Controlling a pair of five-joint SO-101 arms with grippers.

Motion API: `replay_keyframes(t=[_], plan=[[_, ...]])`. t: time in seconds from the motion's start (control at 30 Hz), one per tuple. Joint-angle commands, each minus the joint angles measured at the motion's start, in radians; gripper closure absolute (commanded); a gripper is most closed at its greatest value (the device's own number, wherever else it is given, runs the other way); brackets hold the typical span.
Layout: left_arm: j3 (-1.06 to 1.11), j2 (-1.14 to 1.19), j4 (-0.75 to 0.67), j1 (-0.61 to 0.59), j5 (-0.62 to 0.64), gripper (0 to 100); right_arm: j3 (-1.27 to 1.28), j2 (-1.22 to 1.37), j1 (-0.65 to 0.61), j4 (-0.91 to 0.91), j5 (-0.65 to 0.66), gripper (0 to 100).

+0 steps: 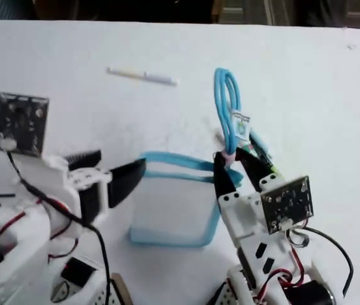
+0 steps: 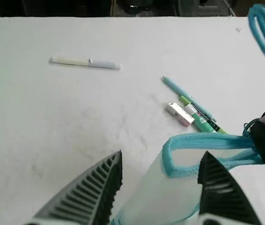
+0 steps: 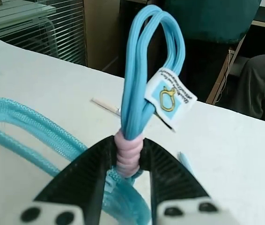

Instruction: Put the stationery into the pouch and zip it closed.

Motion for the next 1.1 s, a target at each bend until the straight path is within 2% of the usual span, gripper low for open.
replay_keyframes(t=[0.0, 0.13, 0.33, 0.6, 0.77, 0.93, 1.0, 1.07], plan=[[-0.057, 0.093, -0.002, 0.033, 0.006, 73, 0.025, 0.004, -0.004, 0.038, 0.005, 98.2], [-0.061, 0.157, -0.002, 0.090, 0.006, 73, 0.025, 0.004, -0.004, 0.036, 0.005, 98.2], [-0.080, 0.185, 0.000, 0.094, 0.003, 75, 0.025, 0.004, -0.004, 0.035, 0.005, 98.2], [0.106, 0.185, 0.000, 0.097, -0.080, 84, 0.025, 0.004, -0.005, 0.033, 0.009, 98.2], [0.181, 0.185, 0.000, 0.093, -0.084, 84, 0.025, 0.004, -0.005, 0.033, 0.009, 98.2], [0.118, 0.186, -0.003, 0.101, -0.103, 94, 0.020, 0.004, -0.004, 0.038, 0.009, 98.0], [0.083, 0.186, -0.003, 0.101, -0.160, 98, 0.018, 0.004, -0.004, 0.051, 0.006, 96.0], [0.044, 0.186, -0.003, 0.093, -0.173, 97, -0.011, 0.004, -0.004, 0.084, 0.003, 88.8]])
